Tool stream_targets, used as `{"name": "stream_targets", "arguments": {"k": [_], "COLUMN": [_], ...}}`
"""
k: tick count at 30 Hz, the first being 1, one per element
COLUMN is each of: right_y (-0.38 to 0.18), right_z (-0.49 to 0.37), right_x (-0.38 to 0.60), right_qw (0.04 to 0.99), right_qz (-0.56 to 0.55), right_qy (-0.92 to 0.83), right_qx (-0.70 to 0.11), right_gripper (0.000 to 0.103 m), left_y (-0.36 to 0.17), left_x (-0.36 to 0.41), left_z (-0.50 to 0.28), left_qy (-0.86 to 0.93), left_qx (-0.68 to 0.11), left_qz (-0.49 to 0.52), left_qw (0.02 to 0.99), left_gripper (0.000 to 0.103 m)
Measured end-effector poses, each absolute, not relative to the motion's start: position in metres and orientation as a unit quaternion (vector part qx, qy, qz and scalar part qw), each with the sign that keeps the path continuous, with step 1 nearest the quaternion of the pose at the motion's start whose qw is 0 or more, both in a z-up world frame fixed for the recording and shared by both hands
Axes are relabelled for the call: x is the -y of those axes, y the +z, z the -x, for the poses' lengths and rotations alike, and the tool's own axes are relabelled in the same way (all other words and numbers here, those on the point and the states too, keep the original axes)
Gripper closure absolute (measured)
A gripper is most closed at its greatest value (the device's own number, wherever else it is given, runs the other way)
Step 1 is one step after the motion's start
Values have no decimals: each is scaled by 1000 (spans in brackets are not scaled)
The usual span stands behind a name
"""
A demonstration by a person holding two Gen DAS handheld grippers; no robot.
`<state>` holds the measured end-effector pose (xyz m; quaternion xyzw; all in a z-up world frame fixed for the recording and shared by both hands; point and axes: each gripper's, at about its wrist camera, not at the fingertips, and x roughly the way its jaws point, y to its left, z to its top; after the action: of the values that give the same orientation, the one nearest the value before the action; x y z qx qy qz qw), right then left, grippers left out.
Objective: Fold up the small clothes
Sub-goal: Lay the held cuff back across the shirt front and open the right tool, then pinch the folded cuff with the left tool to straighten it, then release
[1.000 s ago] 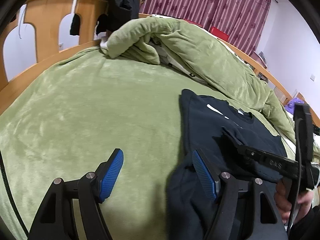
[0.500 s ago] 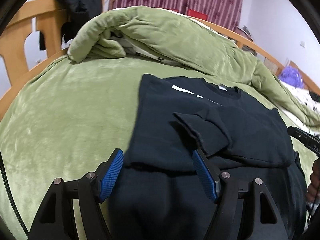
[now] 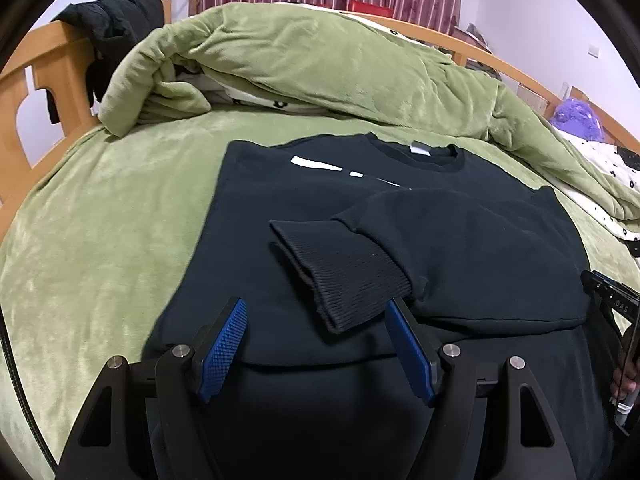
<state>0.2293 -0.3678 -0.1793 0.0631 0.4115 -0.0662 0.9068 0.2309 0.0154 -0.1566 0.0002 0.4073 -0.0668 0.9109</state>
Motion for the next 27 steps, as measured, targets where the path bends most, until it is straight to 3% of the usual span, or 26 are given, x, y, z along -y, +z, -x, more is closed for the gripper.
{"name": "stream_targets", "arguments": {"k": [9, 11, 13, 15, 17, 19, 27], "right_y": [-194, -196, -197, -198, -199, -199, -196], "right_z": [-226, -226, -226, -226, -226, -226, -226], "right_x": [375, 376, 376, 376, 375, 374, 386], "right_qw": [911, 912, 913, 913, 912, 912, 913], "right_qz": [-49, -51, -51, -50, -48, -46, -69], "right_qy": [-51, -48, -47, -47, -47, -48, -62], "right_qx": [-407, -405, -403, -403, -405, -406, -397], "right_gripper": [65, 65, 65, 63, 63, 63, 65], "left_y": [-167, -172, -177, -181, -183, -185, -164], "left_x": [-12, -13, -12, -9, -8, -7, -21], "left_z": [-244, -247, -251, -254, -255, -256, -256], "left_qy": [-76, -84, -94, -94, -92, -80, -28], "left_qx": [-415, -420, -428, -432, -429, -425, -375], "left_qz": [28, 45, 58, 62, 61, 52, 23], "left_qw": [906, 902, 897, 895, 896, 900, 926], "left_gripper": [35, 42, 56, 61, 71, 92, 97]}}
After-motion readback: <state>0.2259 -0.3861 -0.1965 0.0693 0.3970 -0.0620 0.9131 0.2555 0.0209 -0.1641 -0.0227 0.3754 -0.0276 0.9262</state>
